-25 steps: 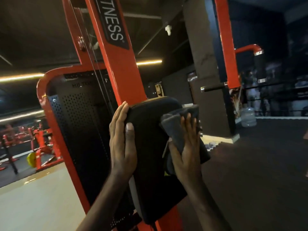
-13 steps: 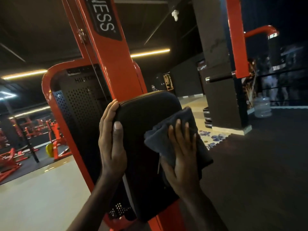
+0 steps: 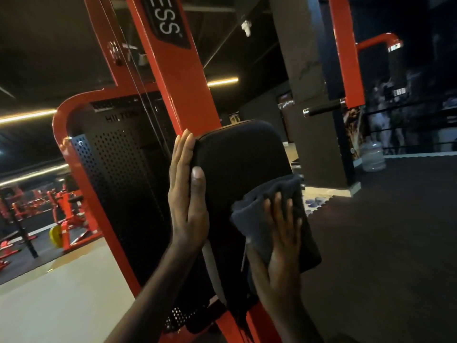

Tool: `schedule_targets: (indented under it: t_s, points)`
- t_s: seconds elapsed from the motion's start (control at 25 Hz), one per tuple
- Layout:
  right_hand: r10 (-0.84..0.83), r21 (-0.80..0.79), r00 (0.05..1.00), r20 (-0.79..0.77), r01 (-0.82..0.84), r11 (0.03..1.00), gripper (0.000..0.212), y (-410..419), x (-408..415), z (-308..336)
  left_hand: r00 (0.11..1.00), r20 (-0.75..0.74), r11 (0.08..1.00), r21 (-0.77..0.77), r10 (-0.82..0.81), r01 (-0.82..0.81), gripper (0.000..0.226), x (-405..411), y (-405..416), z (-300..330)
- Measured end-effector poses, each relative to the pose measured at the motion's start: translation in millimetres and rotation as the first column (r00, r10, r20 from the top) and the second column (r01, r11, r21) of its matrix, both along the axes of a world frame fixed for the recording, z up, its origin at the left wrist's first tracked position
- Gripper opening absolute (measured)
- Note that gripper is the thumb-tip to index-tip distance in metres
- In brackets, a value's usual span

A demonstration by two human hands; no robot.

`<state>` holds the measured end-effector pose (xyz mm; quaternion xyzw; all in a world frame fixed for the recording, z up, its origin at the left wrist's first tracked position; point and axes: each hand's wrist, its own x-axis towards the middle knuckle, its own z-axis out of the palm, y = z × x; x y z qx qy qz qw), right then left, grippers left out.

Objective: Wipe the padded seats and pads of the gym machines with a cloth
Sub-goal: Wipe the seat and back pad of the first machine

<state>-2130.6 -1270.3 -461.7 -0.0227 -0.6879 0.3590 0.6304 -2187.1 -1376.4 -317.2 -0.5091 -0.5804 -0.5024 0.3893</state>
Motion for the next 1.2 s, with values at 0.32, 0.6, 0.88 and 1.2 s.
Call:
schedule_targets:
  t_s: [0.32,0.6,0.88,1.2]
  points:
    - [-0.109,0.037,0.993,0.040,0.108,0.993,0.074,-32.4,6.6,-3.5,0.999,-0.029,0.999,0.006,-0.046,0.046,0.052,-9.2,-3.6,-9.2]
    - [-0.169,0.046,0.981,0.098,0.165,0.985,0.072,-35.1,9.3,-1.9,0.990,0.010,0.989,0.025,-0.143,0.143,0.052,-14.9,-6.4,-20.2]
    - [-0.009,0.116,0.998,-0.054,0.015,0.993,0.075,-39.8,12.8,4.5,0.983,-0.003,0.983,0.013,-0.184,0.184,0.053,-20.0,-9.8,-20.6]
    - [-0.117,-0.033,0.993,0.012,0.117,0.993,0.066,-56.4,7.4,-20.6,0.998,-0.018,0.997,-0.043,-0.065,0.064,0.062,-15.7,-12.2,-52.5]
